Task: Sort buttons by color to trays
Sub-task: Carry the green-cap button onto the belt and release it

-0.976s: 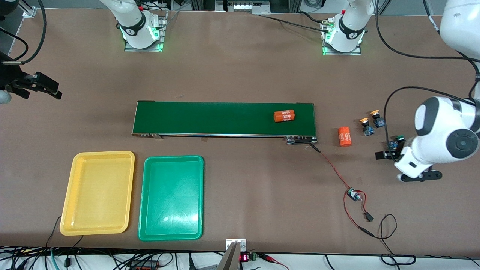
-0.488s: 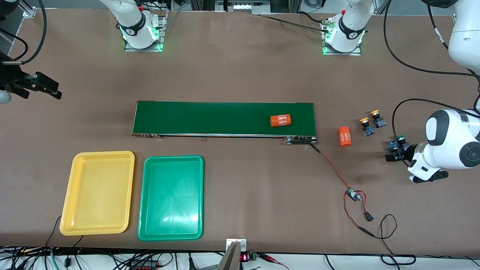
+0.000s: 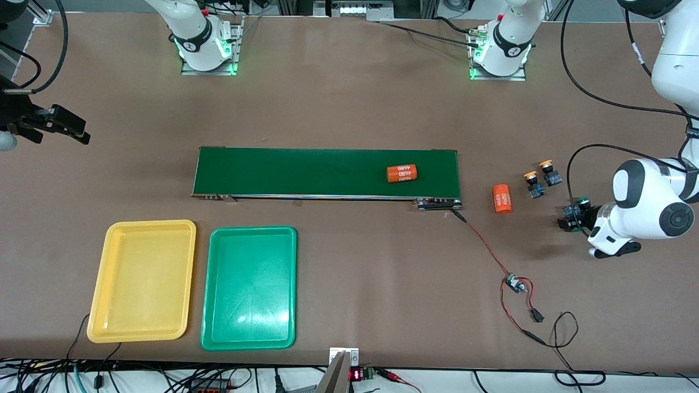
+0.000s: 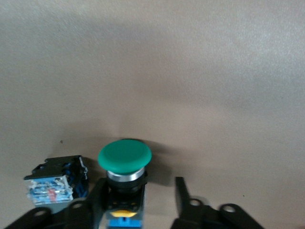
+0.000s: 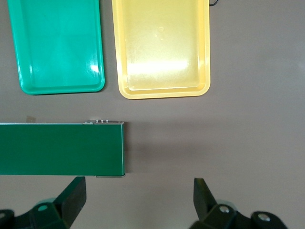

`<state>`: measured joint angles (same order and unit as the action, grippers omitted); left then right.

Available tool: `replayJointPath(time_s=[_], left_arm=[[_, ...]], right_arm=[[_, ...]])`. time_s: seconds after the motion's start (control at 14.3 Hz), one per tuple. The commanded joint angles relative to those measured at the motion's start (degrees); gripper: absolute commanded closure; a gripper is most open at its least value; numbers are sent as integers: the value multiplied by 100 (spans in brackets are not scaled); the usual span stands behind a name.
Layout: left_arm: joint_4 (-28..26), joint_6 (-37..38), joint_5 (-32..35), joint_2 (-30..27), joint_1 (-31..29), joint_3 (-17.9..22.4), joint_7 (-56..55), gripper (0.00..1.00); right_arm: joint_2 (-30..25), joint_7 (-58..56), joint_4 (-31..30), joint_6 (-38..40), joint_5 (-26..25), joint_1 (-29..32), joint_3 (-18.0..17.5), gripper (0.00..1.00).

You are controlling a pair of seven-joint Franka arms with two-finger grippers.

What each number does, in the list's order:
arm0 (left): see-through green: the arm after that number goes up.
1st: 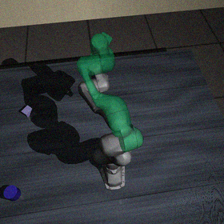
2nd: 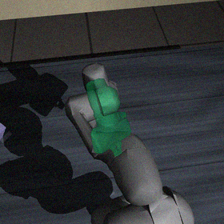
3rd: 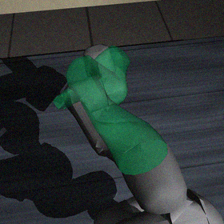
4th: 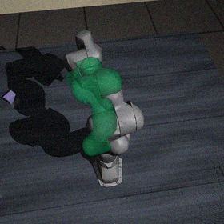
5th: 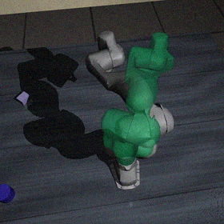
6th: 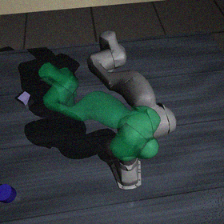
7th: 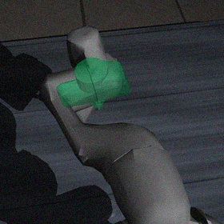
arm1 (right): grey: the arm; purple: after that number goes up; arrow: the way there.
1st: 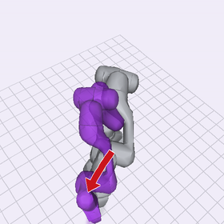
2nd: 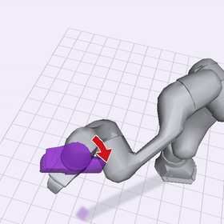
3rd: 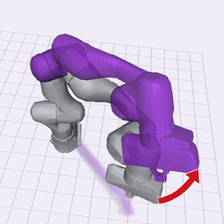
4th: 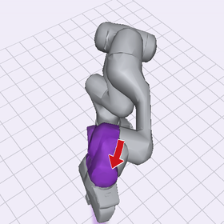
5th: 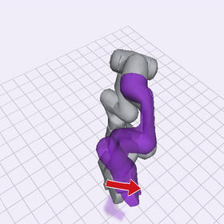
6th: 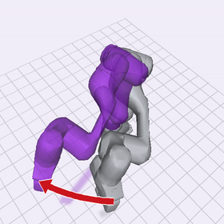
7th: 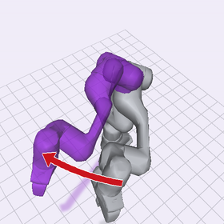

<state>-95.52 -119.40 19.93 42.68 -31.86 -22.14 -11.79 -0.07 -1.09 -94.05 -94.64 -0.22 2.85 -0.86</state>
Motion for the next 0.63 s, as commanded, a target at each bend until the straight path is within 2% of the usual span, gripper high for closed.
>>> replayJointPath(time_s=[0.0,0.21,0.28,0.56], left_arm=[[-107,-4,99,-66,-84,-63,98,89],[-64,48,108,-171,-58,-115,81,92],[-3,283,108,-268,-31,-211,80,92],[454,1802,81,-418,-66,-1220,98,92]], right_arm=[[-81,-58,-35,51,-75,-4,-11,0],[-81,-58,-35,60,-66,-4,-2,0],[-81,-58,-35,60,-75,-4,-2,0],[-81,-58,-35,60,-66,-12,-11,0]])
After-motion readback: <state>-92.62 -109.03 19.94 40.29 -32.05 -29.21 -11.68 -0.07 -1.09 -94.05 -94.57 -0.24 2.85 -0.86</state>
